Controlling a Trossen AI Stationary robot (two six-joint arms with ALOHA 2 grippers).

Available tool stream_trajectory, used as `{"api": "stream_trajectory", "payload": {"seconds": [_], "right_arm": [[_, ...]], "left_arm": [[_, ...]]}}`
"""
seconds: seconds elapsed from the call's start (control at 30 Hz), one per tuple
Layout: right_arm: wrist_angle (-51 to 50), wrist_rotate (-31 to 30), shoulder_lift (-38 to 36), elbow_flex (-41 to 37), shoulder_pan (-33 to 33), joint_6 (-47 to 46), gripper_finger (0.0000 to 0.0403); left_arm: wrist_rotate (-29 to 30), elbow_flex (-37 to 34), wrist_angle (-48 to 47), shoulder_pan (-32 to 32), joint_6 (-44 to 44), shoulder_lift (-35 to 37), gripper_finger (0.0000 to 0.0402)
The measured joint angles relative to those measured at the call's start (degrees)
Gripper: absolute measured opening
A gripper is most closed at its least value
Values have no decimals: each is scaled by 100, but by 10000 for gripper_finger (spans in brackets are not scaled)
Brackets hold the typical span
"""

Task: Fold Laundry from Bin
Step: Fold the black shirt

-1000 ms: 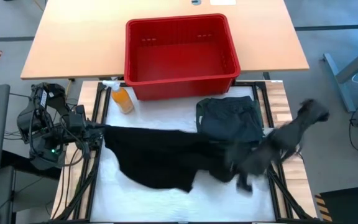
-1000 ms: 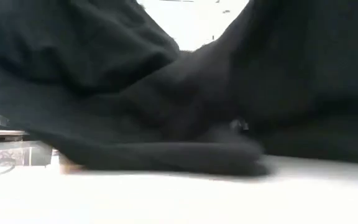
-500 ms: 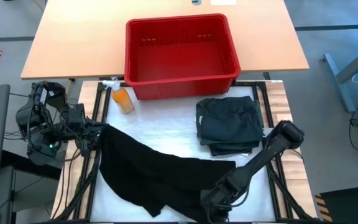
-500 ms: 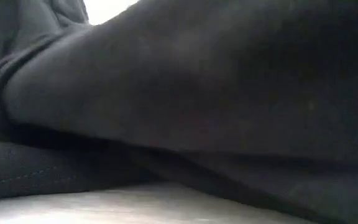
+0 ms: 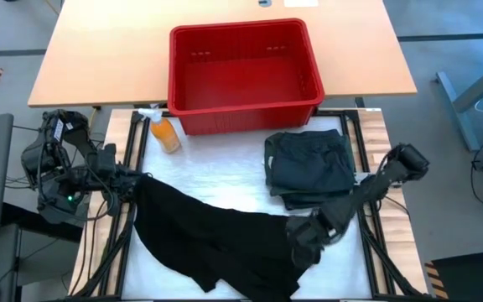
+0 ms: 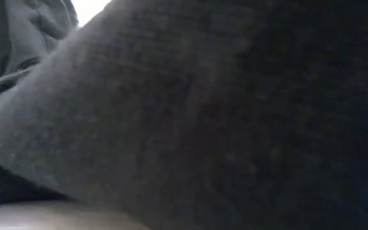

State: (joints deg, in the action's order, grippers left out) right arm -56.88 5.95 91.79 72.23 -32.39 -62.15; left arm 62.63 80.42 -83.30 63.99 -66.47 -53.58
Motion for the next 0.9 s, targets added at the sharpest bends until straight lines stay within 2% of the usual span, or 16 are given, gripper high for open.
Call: {"api": "stream_trajectory", "payload": {"seconds": [0.13,0.27,0.47,0.63,0.9], "right_arm": [[842,-268,-521,-1323,428,-296,179],[1451,-587,-729,-1980,599,-105,194],[1436,-623,-533,-2233,576,400,200],[1378,-1007,-359,-2324,578,578,201],[1450,-1160,-333,-2478,580,975,199]], "left_arm": [[-89,0,-9,0,39,0,0],[-141,0,-19,0,39,1,0],[-227,0,-44,0,-93,0,0],[-222,0,-44,0,-183,2,0],[-210,0,-125,0,-407,0,0]]}}
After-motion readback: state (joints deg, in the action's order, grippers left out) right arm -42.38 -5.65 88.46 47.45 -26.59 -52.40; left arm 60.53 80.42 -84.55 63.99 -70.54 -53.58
